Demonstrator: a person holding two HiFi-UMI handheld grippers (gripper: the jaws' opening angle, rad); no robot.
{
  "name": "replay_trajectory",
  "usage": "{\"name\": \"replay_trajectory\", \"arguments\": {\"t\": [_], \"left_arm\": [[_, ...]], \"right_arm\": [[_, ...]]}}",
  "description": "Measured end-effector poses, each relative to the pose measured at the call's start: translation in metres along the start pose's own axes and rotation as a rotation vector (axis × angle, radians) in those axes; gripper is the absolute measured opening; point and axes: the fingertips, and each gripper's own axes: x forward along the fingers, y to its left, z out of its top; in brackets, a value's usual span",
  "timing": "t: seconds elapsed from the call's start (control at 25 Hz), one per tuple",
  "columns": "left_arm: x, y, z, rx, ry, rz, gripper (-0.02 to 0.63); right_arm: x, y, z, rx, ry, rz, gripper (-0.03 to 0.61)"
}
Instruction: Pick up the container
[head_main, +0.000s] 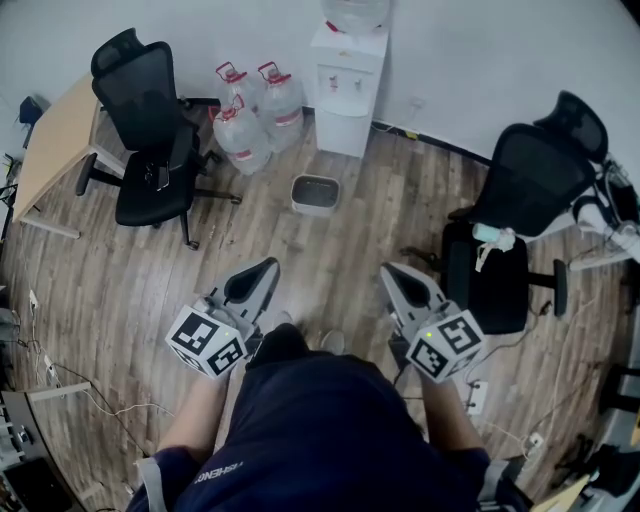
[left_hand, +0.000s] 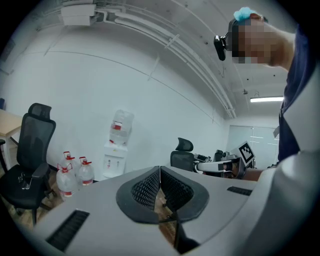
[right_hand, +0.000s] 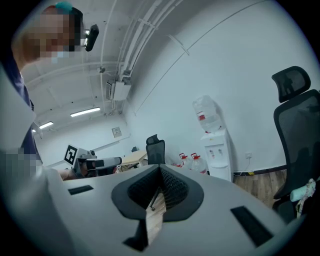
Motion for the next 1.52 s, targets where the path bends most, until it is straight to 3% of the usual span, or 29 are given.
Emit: {"name": "replay_trajectory", "arguments": {"t": [0.36,0.6,0.96,1.2,1.52], "left_arm": [[0.043,0.03,0.007,-0.009,-0.008,0.0,0.026],[0.071,0.076,0.009,-0.034,-0.007,-0.007,0.026],[0.14,0.228,0.018,-0.104,0.038,-0.03,0.026],[0.187,0.335,0.046,-0.067,0.088,-0.067,0.026],[0.241,0.437,0.042,-0.074,0.162,-0.102,0.026]], "right_arm": [[0.031,-0.034,0.015,-0.018,-0.007,-0.002,0.015],[0.074,-0.057,0.021,-0.008,0.023,-0.023,0.015],[0.226,-0.099,0.035,0.026,0.112,-0.054,0.015],[0.332,-0.127,0.056,0.046,0.18,-0.104,0.015],[0.413,-0.171,0.048,0.086,0.289,-0.189,0.015]]}}
